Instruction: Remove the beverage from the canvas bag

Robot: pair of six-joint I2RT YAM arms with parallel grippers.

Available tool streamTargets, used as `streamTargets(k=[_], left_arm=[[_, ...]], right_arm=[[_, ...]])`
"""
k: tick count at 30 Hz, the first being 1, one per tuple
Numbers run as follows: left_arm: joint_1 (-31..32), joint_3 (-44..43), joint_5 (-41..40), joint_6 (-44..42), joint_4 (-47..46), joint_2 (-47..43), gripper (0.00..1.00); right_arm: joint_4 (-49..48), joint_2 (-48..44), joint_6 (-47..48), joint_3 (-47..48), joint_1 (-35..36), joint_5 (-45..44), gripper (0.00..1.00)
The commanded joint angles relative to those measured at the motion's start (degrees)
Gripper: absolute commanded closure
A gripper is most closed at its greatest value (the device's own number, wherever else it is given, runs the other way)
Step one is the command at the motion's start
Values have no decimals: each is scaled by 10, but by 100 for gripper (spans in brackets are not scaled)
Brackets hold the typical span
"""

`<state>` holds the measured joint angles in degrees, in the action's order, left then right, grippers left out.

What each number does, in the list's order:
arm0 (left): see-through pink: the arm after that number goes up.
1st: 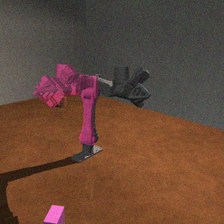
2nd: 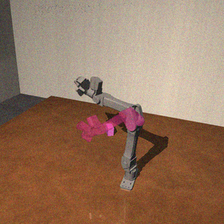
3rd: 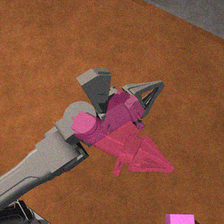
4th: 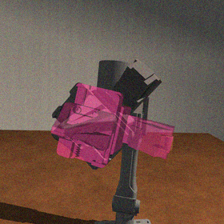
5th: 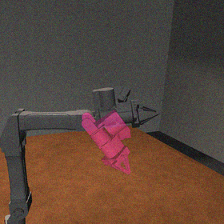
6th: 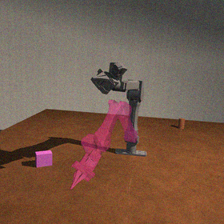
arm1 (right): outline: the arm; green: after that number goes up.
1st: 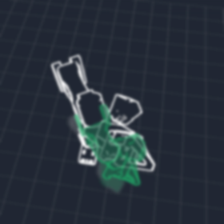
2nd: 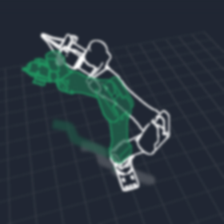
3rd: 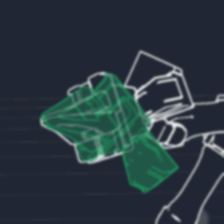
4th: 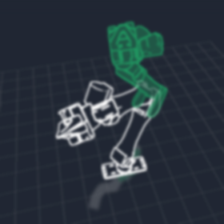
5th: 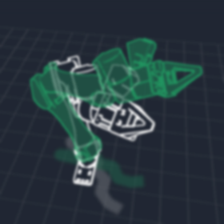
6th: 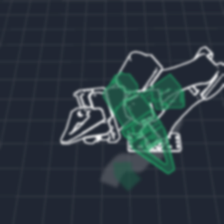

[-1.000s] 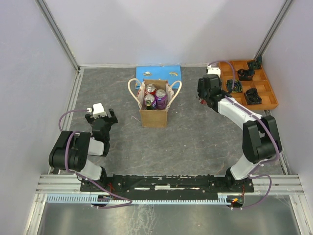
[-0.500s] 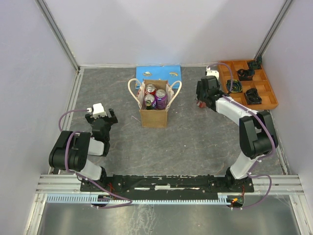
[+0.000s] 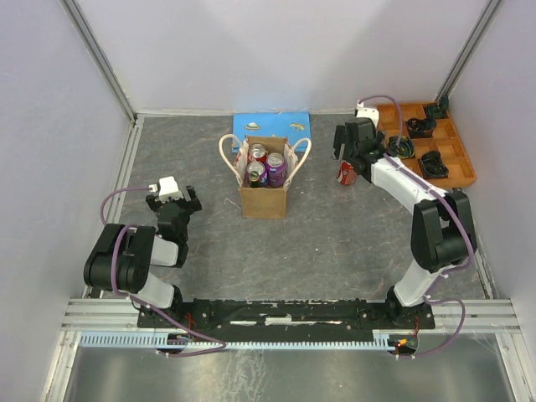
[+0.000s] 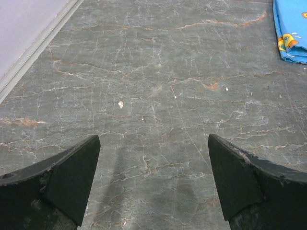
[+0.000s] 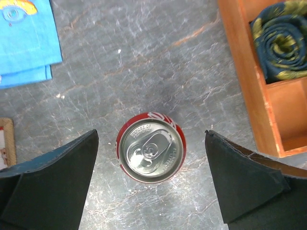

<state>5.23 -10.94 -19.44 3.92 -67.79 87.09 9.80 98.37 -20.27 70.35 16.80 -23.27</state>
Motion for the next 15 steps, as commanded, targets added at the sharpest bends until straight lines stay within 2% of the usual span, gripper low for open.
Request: streamTargets(k=[1,7,12,15], left_arm=[[1,-13,-12,-21,-27,2,1],[1,-13,-12,-21,-28,2,1],[1,-13,-13,-21,-27,2,1],[1,-13,-13,-21,-27,2,1]], right_arm=[[-6,-70,22,59,1,-33,1],[-2,-126,66,122,35,16,4],[10,-121,143,177,119,40,10],[14,-110,152,195,158,94,11]])
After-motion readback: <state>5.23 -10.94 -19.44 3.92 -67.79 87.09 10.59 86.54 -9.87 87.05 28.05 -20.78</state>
